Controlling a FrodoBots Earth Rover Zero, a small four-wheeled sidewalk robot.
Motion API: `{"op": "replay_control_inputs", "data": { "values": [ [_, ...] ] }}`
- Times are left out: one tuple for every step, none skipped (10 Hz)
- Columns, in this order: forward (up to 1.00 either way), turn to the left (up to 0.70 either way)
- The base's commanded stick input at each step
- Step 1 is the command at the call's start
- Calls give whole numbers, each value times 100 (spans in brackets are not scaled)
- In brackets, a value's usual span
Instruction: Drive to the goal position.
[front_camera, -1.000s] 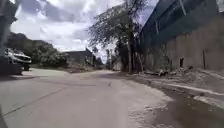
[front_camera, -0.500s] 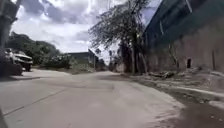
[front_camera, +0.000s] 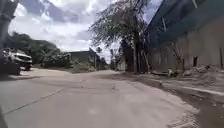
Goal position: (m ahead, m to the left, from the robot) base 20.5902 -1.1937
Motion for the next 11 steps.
{"op": "replay_control_inputs", "data": {
  "values": [
    [50, 0],
    [50, -4],
    [50, -39],
    [50, -50],
    [50, -42],
    [50, -13],
    [50, 0],
    [50, 0],
    [50, 0],
    [50, 0],
    [50, 0]
  ]
}}
